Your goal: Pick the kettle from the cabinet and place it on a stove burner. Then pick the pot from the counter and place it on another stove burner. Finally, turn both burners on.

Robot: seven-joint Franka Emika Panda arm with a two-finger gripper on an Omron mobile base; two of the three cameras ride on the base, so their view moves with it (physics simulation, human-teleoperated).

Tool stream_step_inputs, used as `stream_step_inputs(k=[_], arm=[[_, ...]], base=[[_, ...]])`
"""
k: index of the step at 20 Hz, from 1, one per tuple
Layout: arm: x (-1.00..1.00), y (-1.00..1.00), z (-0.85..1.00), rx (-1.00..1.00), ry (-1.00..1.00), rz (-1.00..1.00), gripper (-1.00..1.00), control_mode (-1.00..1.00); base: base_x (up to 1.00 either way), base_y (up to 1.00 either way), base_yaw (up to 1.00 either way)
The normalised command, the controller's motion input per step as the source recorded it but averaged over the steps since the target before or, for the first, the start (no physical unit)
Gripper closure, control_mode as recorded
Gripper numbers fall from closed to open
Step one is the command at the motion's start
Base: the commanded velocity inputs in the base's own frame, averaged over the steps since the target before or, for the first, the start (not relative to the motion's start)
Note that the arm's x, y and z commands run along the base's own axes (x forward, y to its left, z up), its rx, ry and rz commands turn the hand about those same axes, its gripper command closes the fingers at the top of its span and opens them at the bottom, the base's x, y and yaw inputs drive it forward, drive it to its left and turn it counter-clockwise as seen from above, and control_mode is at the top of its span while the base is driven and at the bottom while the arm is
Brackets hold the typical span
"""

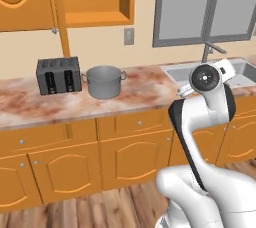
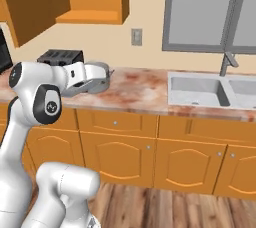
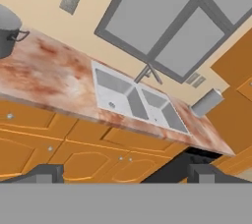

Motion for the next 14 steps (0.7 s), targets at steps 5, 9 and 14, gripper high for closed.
stream_step_inputs(k=[5,9,14], arm=[[0.00,0.00,0.00,0.00,0.00,0.00,-1.00,1.00],[0.00,0.00,0.00,0.00,0.00,0.00,-1.00,1.00],[0.00,0.00,0.00,0.00,0.00,0.00,-1.00,1.00]], base=[[0.49,0.33,-0.20],[0.48,0.37,-0.18],[0.47,0.42,-0.17]])
